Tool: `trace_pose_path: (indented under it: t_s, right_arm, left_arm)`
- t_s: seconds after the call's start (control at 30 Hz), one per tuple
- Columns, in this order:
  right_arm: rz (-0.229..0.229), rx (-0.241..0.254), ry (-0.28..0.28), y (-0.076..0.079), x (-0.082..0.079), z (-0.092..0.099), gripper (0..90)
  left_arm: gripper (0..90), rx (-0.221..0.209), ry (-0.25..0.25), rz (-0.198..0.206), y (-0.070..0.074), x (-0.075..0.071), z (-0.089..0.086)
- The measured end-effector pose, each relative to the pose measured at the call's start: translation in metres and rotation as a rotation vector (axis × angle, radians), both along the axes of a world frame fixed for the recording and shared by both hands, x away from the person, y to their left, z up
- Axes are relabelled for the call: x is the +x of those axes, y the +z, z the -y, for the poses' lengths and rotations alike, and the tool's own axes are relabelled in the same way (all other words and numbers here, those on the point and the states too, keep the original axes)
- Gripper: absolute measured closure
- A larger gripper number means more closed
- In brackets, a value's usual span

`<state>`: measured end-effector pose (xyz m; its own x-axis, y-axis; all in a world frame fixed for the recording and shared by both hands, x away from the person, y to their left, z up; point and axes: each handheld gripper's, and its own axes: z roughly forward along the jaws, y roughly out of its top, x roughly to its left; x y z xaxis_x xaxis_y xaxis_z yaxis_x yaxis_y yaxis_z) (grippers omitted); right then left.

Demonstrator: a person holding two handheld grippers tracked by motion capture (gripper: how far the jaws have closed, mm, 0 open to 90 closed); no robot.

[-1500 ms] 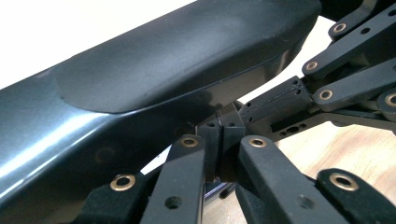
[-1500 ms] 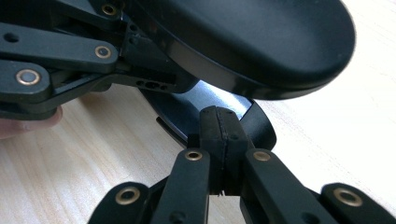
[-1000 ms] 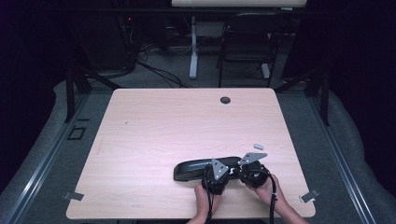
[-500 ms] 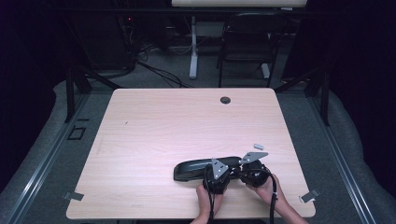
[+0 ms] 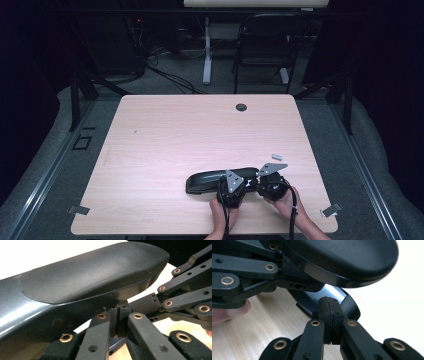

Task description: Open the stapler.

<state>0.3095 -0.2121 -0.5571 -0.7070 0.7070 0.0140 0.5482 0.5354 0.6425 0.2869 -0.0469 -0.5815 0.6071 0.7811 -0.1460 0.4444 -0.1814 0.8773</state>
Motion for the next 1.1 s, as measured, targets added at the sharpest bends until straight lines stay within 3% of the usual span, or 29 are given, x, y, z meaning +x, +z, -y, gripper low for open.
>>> trace_pose_path:
  t_s: [0.17, 1.1]
  right_arm:
    - [-0.001, 0.004, -0.001, -0.0001, 0.0001, -0.0001, 90.0]
    - [-0.015, 0.015, 0.010, -0.0001, 0.0026, 0.0025, 90.0]
  left_arm:
    - [90.0, -0.012, 0.018, 0.013, -0.0013, -0.0007, 0.0008]
    - [90.0, -0.022, 0.016, 0.011, -0.0013, -0.0007, 0.0013]
